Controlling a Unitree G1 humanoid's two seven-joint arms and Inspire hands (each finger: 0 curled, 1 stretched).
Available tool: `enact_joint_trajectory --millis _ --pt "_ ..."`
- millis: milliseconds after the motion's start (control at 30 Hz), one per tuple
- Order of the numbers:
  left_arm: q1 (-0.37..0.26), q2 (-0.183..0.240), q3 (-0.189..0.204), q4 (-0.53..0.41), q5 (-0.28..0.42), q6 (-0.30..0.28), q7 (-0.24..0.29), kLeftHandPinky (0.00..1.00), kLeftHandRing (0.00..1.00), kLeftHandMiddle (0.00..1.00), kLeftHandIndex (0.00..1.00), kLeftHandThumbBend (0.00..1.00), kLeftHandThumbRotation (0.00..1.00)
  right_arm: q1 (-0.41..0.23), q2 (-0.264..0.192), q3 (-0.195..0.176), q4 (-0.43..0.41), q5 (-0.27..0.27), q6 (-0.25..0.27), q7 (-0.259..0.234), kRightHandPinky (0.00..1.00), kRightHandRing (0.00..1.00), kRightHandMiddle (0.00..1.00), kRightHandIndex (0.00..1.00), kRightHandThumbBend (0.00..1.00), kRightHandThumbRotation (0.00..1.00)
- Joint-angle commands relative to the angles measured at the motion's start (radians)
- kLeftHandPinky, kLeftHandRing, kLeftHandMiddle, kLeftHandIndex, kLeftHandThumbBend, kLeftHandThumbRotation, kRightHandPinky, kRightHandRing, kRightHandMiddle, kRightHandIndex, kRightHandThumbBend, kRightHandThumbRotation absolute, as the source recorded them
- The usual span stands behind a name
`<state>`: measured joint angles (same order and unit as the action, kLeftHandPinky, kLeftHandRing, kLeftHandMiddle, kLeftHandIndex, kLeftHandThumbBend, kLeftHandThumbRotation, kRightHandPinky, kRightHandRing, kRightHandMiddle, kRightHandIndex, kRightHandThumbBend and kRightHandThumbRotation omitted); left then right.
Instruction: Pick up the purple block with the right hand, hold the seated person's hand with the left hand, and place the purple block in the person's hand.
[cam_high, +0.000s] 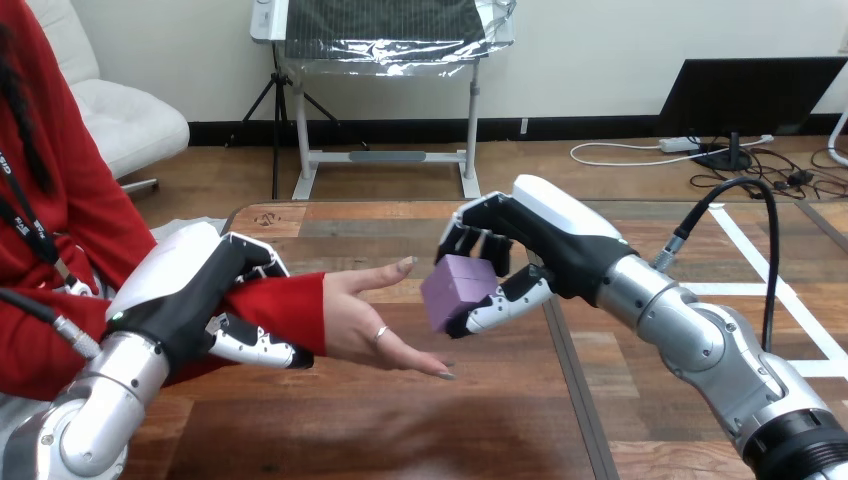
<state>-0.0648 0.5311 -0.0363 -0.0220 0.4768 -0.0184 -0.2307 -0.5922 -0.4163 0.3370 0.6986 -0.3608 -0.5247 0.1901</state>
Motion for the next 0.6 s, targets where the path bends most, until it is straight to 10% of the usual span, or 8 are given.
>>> enact_joint_trajectory --millis 0,567 --pt "-0.188 -0.029 0.024 -0.13 -0.044 -0.04 0.034 0.27 0.33 0.39 0.41 0.8 0.0 -0.04 0.02 -0.057 -0.13 0.045 0.004 0.003 0.36 0.4 0.45 0.48 0.65 0.0" --pt "-0.213 -0.054 0.019 -0.124 -0.04 -0.042 0.041 0.29 0.35 0.4 0.41 0.8 0.0 0.0 0.037 -0.053 -0.247 0.049 0.042 0.025 0.36 0.39 0.44 0.48 0.65 0.0"
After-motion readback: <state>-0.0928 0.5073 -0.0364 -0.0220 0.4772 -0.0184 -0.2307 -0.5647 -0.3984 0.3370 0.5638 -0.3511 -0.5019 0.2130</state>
